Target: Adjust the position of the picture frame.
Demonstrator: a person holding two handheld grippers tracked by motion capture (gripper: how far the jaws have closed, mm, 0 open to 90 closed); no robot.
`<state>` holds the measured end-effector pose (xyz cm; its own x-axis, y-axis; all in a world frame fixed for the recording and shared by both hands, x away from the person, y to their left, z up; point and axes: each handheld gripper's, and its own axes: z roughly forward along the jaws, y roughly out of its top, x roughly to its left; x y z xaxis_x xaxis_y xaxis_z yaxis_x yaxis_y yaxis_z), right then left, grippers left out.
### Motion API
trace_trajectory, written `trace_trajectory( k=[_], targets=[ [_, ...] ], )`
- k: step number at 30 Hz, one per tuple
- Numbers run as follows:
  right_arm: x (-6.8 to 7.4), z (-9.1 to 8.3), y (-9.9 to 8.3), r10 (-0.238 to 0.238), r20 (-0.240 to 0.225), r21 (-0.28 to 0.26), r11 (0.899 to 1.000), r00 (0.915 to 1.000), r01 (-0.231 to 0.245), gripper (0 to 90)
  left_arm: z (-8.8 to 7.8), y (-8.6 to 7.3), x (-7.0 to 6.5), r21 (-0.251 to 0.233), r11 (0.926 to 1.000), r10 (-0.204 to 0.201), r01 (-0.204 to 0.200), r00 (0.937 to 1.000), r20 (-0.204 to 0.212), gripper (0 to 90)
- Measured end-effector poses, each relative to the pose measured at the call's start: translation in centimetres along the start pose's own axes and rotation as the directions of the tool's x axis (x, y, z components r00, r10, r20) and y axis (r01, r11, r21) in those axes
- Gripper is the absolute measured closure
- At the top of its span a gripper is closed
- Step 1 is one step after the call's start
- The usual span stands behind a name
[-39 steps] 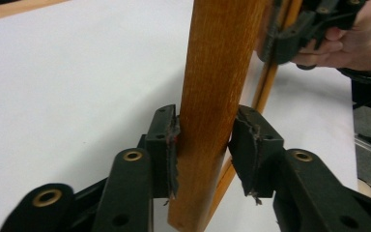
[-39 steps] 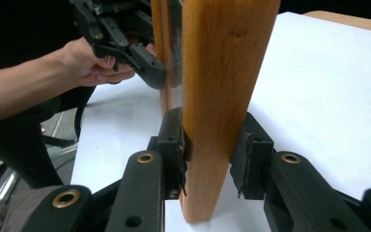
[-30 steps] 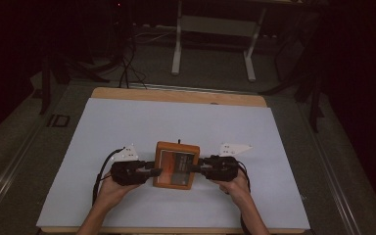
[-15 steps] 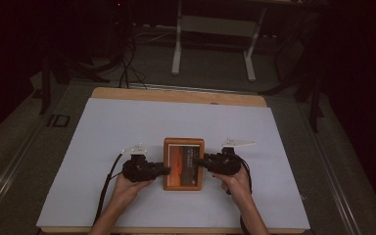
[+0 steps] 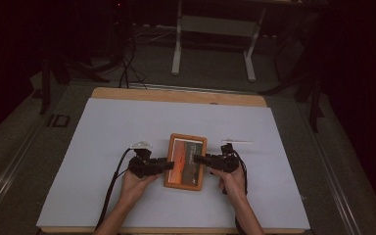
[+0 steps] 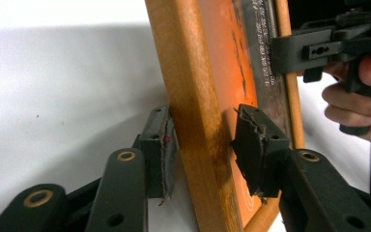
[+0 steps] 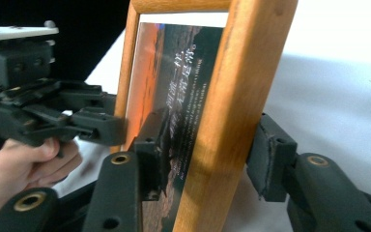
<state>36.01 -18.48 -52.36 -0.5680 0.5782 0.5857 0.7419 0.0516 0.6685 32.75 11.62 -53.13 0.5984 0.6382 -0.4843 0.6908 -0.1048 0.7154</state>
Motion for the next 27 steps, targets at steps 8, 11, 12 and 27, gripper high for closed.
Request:
trace_trajectory(
  k=[8, 11, 12, 27],
  targets=[
    [-0.2, 1.0, -0.2, 0.009, 0.078, 0.041, 0.999, 0.9969, -0.013, 48.7, 0.6, -0.5, 0.9, 0.026, 0.9923, -0.121, 0.121, 0.9927, -0.001, 55.9],
    [-0.4, 1.3, -0.3, 0.012, 0.1, 0.056, 0.998, 0.9949, -0.018, 48.5, 0.6, -0.7, 1.3, 0.029, 0.9889, -0.146, 0.146, 0.9893, 0.008, 55.4],
    [-0.4, 1.3, -0.4, 0.006, 0.097, 0.059, 0.998, 0.9952, -0.011, 48.2, 0.6, -0.6, 1.3, 0.033, 0.9889, -0.145, 0.145, 0.9894, 0.008, 55.3],
    [0.7, -1.1, 0.4, -0.138, 0.181, 0.012, 0.99, 0.9736, 0.138, 44.0, -1.9, -0.3, 0.7, -0.026, 0.9996, -0.018, 0.015, 0.9938, -0.11, 43.5]
  ],
)
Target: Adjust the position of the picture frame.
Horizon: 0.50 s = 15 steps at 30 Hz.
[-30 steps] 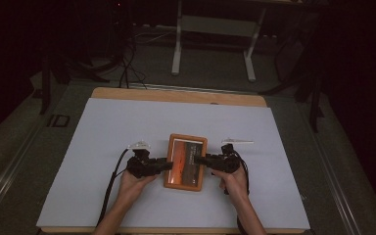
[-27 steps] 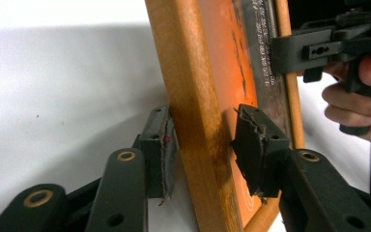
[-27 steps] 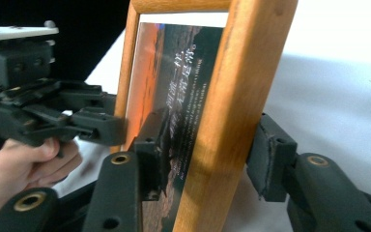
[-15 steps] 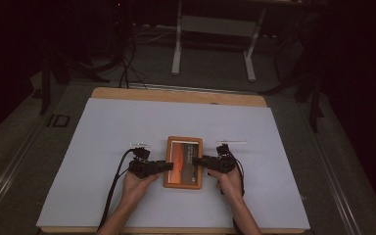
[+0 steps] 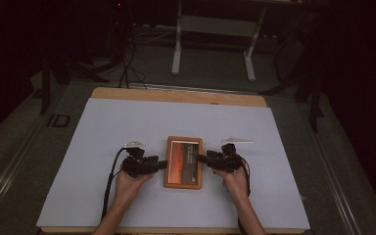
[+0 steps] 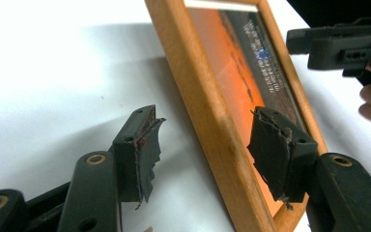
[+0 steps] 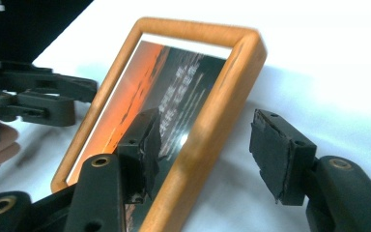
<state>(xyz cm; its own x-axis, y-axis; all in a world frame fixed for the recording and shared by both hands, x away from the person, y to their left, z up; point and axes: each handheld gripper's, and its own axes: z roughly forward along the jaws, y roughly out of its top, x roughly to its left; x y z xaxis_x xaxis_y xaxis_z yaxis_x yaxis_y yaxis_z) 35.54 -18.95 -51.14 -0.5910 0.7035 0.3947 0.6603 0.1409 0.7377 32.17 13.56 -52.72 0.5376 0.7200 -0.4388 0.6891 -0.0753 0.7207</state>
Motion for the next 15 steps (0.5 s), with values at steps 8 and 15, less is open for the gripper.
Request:
trace_trajectory(
  k=[8, 15],
  targets=[
    [0.1, -0.9, 0.3, -0.064, 0.048, -0.047, 0.997, 0.9968, 0.066, 44.0, -1.5, -0.2, -1.3, -0.095, 0.9927, 0.065, -0.074, 0.9931, -0.098, 43.5],
    [0.7, -1.1, 0.4, -0.135, 0.089, -0.059, 0.988, 0.9868, 0.14, 44.1, -2.0, -0.5, -2.4, -0.118, 0.9791, 0.148, -0.166, 0.9781, -0.146, 42.9]
  ],
)
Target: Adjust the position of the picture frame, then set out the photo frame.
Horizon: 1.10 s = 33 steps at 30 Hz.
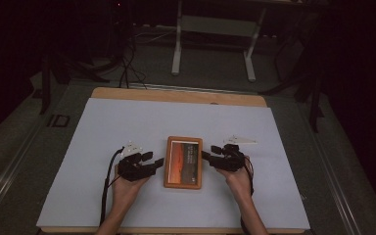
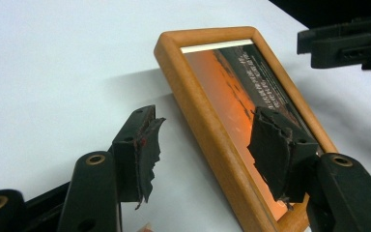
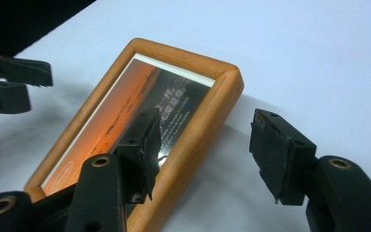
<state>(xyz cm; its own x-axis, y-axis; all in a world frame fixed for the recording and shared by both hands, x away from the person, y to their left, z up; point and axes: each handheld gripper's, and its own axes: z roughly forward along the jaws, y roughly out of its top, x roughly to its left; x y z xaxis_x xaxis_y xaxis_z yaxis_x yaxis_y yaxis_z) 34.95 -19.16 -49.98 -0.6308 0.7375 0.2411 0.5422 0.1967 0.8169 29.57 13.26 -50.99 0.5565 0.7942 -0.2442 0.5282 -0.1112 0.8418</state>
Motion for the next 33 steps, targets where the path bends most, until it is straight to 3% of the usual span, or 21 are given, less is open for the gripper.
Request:
trace_trajectory(
  k=[3, 5, 6, 7, 9, 16, 18, 20, 25, 30, 33],
  targets=[
    [0.5, 0.2, 0.1, -0.057, 0.009, 0.001, 0.998, 0.9983, 0.057, 44.0, -0.1, -0.1, -0.9, 0.003, 0.9977, 0.067, -0.067, 0.9977, -0.009, 42.7],
    [0.8, 0.3, 0.1, -0.069, 0.015, 0.002, 0.998, 0.9975, 0.069, 44.7, -0.2, -0.1, -1.5, 0.003, 0.9942, 0.108, -0.108, 0.9941, -0.015, 42.7],
    [0.8, 0.3, 0.1, -0.069, 0.015, 0.002, 0.998, 0.9975, 0.069, 44.7, -0.2, -0.1, -1.5, 0.003, 0.9942, 0.108, -0.108, 0.9941, -0.015, 42.7],
    [0.9, 0.3, 0.2, -0.079, 0.019, 0.005, 0.997, 0.9967, 0.079, 45.0, -0.5, -0.2, -2.1, 0.003, 0.99, 0.141, -0.141, 0.9898, -0.017, 42.7],
    [1.5, 0.5, 0.5, -0.143, 0.033, 0.018, 0.99, 0.9892, 0.142, 45.9, -0.6, -0.3, -2.4, 0.006, 0.9873, 0.159, -0.159, 0.9872, -0.018, 42.9],
    [1.7, 1.4, 1.3, -0.221, 0.034, 0.045, 0.975, 0.9747, 0.219, 50.5, -0.8, -0.9, -3.3, 0.021, 0.9748, 0.223, -0.222, 0.9744, -0.032, 42.7],
    [1.7, 1.7, 1.6, -0.237, 0.042, 0.05, 0.971, 0.9705, 0.235, 50.6, -0.7, -0.9, -3.4, 0.025, 0.9734, 0.228, -0.228, 0.9736, -0.014, 42.7],
    [1.5, 2.0, 1.8, -0.243, 0.049, 0.053, 0.969, 0.9689, 0.24, 50.6, -0.5, -1.0, -3.3, 0.033, 0.9765, 0.213, -0.213, 0.977, 0.016, 42.9],
    [0.9, 3.0, 2.1, -0.224, 0.049, 0.065, 0.973, 0.9734, 0.221, 50.5, -0.3, -1.3, -3.2, 0.048, 0.9755, 0.214, -0.215, 0.9767, 0.013, 43.3],
    [0.8, 3.4, 2.3, -0.25, 0.039, 0.063, 0.967, 0.9674, 0.247, 52.2, -0.1, -1.3, -3.3, 0.054, 0.9753, 0.214, -0.214, 0.9768, 0.013, 43.2],
    [0.6, 3.7, 2.5, -0.268, 0.054, 0.065, 0.962, 0.962, 0.264, 62.5, -0.2, -1.4, -3.5, 0.05, 0.9755, 0.214, -0.214, 0.9768, 0.013, 43.1]
  ],
)
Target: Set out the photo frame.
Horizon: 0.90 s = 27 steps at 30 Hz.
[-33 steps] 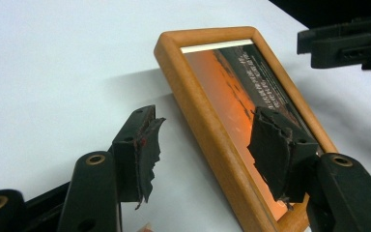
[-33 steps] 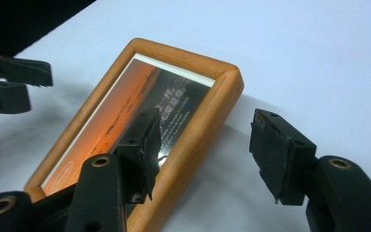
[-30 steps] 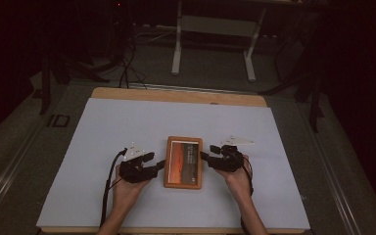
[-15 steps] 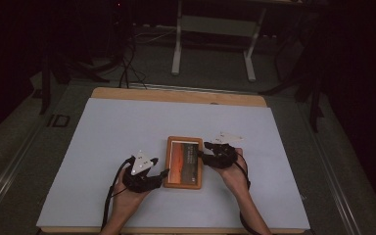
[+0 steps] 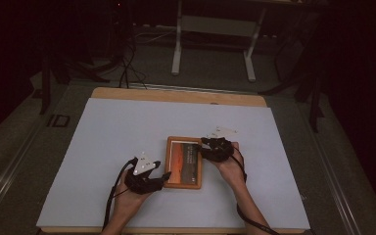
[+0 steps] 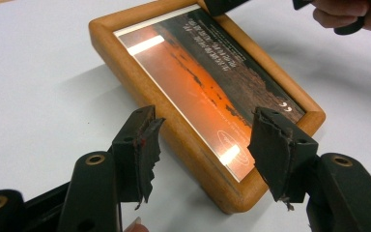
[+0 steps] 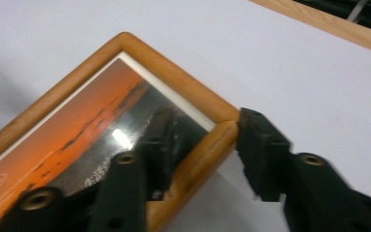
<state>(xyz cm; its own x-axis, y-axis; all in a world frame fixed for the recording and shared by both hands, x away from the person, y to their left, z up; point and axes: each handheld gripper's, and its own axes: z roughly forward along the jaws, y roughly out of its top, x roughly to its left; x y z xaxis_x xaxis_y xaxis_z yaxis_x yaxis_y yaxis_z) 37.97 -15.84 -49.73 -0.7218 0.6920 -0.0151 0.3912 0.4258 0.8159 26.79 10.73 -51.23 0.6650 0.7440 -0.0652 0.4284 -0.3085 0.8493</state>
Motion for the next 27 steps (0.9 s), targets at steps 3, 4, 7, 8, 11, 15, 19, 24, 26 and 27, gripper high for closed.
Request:
trace_trajectory(
  k=[3, 4, 7, 8, 11, 15, 19, 24, 26, 27],
  targets=[
    [-0.1, -0.1, 0.1, -0.005, -0.004, -0.023, 1.0, 1.0, 0.005, 69.9, 0.0, 0.0, 0.0, 0.001, 1.0, -0.006, 0.006, 1.0, 0.0, 42.7],
    [-0.1, -0.2, 0.1, -0.006, -0.014, -0.033, 0.999, 0.9999, 0.005, 71.2, 0.0, 0.0, 0.1, 0.004, 1.0, -0.005, 0.005, 1.0, -0.001, 42.7],
    [0.5, -0.4, 0.3, -0.044, -0.02, -0.065, 0.997, 0.9988, 0.043, 79.4, 0.0, 0.0, 0.2, 0.001, 0.9999, -0.016, 0.016, 0.9999, 0.002, 42.7],
    [0.6, -0.4, 0.4, -0.054, -0.019, -0.064, 0.997, 0.9983, 0.053, 82.9, -0.1, 0.0, 0.3, 0.0, 0.9998, -0.019, 0.019, 0.9998, 0.003, 42.7],
    [1.2, 0.0, 0.8, -0.089, -0.02, -0.045, 0.995, 0.9959, 0.088, 89.6, -0.1, 0.0, 0.3, -0.003, 0.9997, -0.024, 0.024, 0.9997, 0.003, 42.7],
    [1.4, 0.8, 1.1, -0.101, -0.018, -0.027, 0.995, 0.9947, 0.1, 89.8, -0.1, -0.1, 0.4, 0.0, 0.9996, -0.027, 0.027, 0.9996, 0.005, 42.7],
    [1.4, 1.4, 1.0, -0.08, -0.009, -0.018, 0.997, 0.9967, 0.08, 89.9, -0.1, 0.0, 0.3, -0.005, 0.9996, -0.028, 0.028, 0.9996, 0.008, 42.7],
    [1.1, 1.4, 0.6, -0.073, 0.009, -0.013, 0.997, 0.9973, 0.073, 89.9, -0.1, 0.0, 0.4, -0.002, 0.9987, -0.05, 0.05, 0.9986, 0.02, 43.7],
    [0.9, 1.3, 0.6, -0.068, 0.017, -0.01, 0.998, 0.9975, 0.068, 89.9, -0.1, 0.1, 0.4, -0.004, 0.9984, -0.057, 0.057, 0.998, 0.027, 44.3],
    [0.6, 1.2, 0.5, -0.063, 0.015, -0.009, 0.998, 0.9979, 0.063, 89.9, -0.1, 0.1, 0.4, -0.004, 0.9983, -0.057, 0.058, 0.998, 0.028, 44.3]
  ],
)
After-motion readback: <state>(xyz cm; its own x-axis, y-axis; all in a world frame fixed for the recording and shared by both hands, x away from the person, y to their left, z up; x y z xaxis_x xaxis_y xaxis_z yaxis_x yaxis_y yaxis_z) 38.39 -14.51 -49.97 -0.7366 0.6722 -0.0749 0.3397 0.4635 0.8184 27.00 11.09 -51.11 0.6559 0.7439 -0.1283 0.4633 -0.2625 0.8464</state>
